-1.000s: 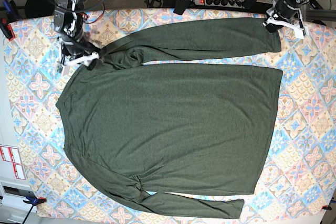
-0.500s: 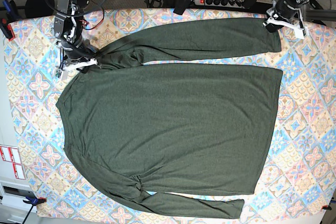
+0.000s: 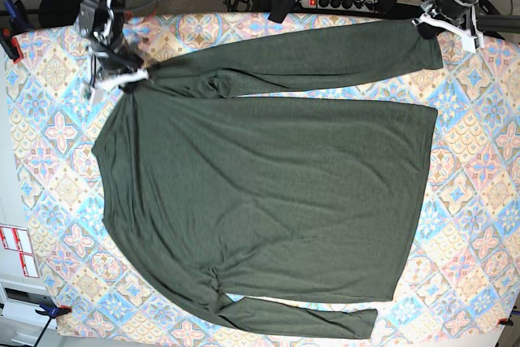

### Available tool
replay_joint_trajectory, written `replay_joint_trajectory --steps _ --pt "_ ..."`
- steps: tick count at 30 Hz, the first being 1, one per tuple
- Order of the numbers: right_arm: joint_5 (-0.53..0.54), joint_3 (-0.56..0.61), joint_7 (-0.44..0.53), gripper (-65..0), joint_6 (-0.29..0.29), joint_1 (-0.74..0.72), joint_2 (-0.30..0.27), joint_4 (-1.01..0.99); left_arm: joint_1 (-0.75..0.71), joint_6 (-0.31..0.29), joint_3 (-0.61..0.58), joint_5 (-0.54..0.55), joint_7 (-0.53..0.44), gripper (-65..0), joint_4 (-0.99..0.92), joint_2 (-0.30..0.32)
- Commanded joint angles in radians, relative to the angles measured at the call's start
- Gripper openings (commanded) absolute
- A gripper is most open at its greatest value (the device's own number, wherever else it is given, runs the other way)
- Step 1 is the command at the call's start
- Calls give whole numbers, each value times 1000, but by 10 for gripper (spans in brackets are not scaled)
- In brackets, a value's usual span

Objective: Fold the T-shirt properly
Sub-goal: 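Lift both shoulder corners and pull the shirt toward the robot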

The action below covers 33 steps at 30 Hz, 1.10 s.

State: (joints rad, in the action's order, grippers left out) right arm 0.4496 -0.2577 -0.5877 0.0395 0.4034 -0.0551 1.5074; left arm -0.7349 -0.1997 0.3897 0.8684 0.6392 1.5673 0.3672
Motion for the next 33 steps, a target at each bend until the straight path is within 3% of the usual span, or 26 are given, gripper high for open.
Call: replay_joint_trajectory --steps 1,6,11,17,25,28,33 --pt "-24 -12 -35 -650 -28 22 -7 19 -24 -16 10 10 -12 -650 12 13" --pt "-24 -38 -35 -650 -28 78 -9 94 -68 -17 24 10 -14 -650 14 46" --pt "-24 -38 -35 -650 -28 91 -9 118 -71 -65 30 12 -19 -650 23 57" --pt "-24 -33 -39 -650 -28 88 -9 114 -58 -65 102 10 -38 -650 178 51" --pt "-24 -28 -42 -650 -28 -8 -9 111 133 -59 134 7 -32 -650 238 52" --pt "-25 -28 -42 -650 -28 -8 -9 111 208 -57 130 7 -29 -650 189 54" --pt "-25 -28 -42 -650 -28 -36 -9 111 374 -57 128 5 60 -650 60 51"
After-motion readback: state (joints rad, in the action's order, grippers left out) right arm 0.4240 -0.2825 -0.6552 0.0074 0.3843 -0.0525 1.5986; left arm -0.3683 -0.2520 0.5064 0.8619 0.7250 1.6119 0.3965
